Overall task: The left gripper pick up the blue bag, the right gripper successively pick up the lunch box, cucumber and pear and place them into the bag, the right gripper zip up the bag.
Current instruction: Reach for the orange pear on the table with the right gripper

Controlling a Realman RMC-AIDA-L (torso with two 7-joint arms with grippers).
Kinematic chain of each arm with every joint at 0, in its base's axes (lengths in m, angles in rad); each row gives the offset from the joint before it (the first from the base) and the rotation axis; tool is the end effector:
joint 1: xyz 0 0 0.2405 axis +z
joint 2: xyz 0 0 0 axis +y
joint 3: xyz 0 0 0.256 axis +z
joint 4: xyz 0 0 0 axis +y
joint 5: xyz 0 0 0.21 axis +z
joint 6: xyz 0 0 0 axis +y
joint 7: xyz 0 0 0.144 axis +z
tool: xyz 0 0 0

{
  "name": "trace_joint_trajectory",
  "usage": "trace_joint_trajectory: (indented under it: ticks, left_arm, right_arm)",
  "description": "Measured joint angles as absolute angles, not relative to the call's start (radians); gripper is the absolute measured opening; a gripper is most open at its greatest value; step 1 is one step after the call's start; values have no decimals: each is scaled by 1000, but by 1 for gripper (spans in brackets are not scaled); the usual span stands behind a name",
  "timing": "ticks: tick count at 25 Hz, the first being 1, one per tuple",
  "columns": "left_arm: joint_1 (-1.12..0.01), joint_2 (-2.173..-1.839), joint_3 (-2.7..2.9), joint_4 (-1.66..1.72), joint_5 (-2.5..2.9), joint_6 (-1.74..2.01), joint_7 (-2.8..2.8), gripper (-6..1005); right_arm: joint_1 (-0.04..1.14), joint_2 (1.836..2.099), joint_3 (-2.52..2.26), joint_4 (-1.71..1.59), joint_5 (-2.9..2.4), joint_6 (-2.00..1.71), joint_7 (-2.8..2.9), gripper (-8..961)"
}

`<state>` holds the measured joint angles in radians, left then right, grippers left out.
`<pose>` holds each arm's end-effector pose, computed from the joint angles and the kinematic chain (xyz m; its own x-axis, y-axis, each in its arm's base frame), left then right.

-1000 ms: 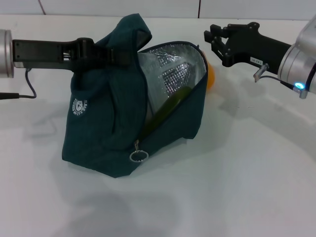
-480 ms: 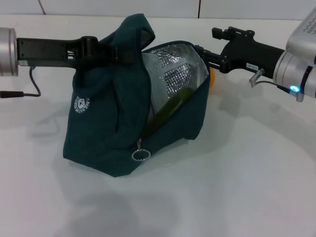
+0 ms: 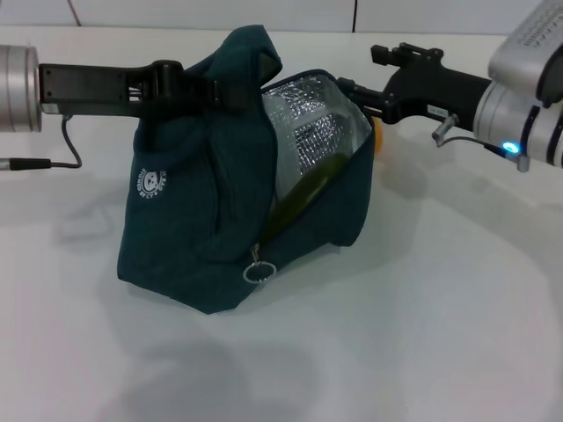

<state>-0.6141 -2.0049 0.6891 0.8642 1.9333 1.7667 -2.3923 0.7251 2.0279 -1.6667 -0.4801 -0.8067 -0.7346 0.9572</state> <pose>-0.2074 0.3533 0.0651 0.3272 0.8443 0.4243 0.8209 -0.4764 0.3150 0.1793 0.4233 -0.0628 0.8568 -0.0817 -0.5092 -0.3770 -0.7729 -0.5103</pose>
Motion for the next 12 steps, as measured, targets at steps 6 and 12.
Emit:
trace_joint_trajectory:
  ticks: [6,12]
  left_arm:
    - [-619,-2003,689,863,1933,1758,-2392,104]
    - [-623,-2002,687,862,1932,1758,-2393,105]
  right_arm:
    - [754,2028,-1706,-466,-797,-703,941,680]
    - [758,2028,-1729,-466,-787,-678,941,680]
